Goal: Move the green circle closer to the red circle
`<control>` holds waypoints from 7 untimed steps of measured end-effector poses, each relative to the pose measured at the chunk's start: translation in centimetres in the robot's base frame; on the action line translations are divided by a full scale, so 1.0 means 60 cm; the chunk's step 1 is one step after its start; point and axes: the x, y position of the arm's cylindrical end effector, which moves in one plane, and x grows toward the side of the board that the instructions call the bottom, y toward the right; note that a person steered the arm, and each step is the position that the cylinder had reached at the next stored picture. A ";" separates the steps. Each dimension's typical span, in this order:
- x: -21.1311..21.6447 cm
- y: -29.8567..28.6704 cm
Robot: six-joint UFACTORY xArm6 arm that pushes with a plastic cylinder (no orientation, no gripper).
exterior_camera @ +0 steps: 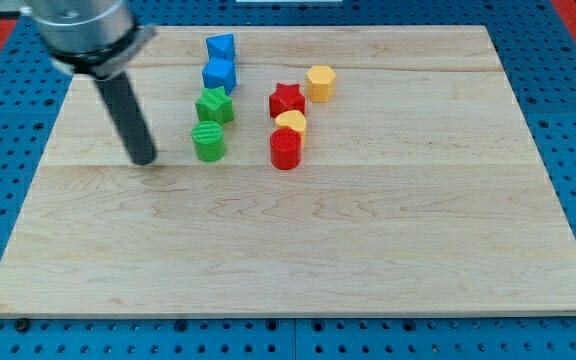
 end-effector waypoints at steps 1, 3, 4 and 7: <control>-0.015 0.041; -0.066 -0.003; -0.062 0.023; -0.038 0.028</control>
